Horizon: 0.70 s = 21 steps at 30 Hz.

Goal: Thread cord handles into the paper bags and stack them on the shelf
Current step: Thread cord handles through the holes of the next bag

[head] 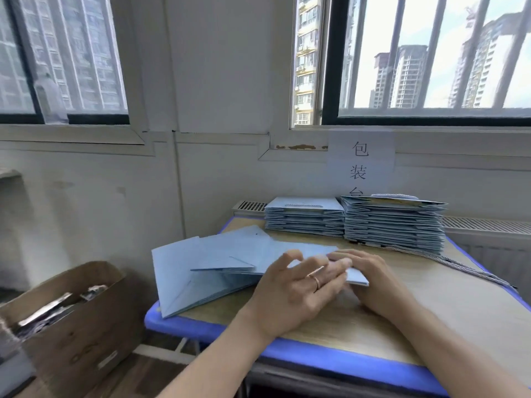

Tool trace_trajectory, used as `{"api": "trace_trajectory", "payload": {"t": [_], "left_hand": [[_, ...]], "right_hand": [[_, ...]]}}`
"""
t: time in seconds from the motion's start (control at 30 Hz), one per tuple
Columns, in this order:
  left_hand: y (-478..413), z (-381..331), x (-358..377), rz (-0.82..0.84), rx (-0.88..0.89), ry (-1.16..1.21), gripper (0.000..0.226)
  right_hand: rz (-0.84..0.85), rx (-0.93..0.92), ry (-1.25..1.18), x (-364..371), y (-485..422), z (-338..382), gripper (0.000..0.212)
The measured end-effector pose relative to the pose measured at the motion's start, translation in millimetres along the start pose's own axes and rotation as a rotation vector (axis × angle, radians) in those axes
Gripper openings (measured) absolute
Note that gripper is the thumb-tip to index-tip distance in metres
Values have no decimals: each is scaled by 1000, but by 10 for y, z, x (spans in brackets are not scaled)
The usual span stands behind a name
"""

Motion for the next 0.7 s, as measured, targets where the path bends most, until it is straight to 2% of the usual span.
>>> {"api": "trace_trajectory", "payload": {"t": [0.17,0.23,0.27,0.3,0.33,0.37,0.4,0.43,0.47,0.57,0.7], "left_hand": [[-31,74,-139,-78,-82,-42,23],[30,198,-43,-20,-174,-4,21],[92,331,39,42,-296,19,19],[190,493,148,148,-467,13,17],[347,653,286,335,-656,-20,21],[532,751,423,594,-802,-62,32],[720,779,536,856,-883,-83,42],[853,774,587,1030,-931,-86,45],[889,760,589,1114,-948,-91,43],[701,673,546,1107,-801,-205,37],[632,654,537,1105,-712,-290,39]], "right_hand": [[-255,131,-204,-222,0,34,17],[-388,305,-301,-306,58,-136,23],[-439,392,-335,-333,90,-206,24],[-472,448,-356,-349,114,-250,21],[-491,482,-372,-357,129,-268,19],[-510,506,-390,-365,138,-275,20],[-525,515,-410,-373,142,-281,23],[-539,520,-426,-379,146,-277,27],[-552,525,-436,-385,153,-285,30],[-561,529,-415,-416,156,-248,37],[-572,474,-342,-497,141,-106,28]]}}
Point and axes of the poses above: each hand's wrist, its own y-axis away from the middle knuckle, its own x-axis out of the palm, z = x × y, the point moved 8 cm from there along -y, towards the middle knuckle, and after that the axes turned 9 degrees about -y, right-handed, at the moved point
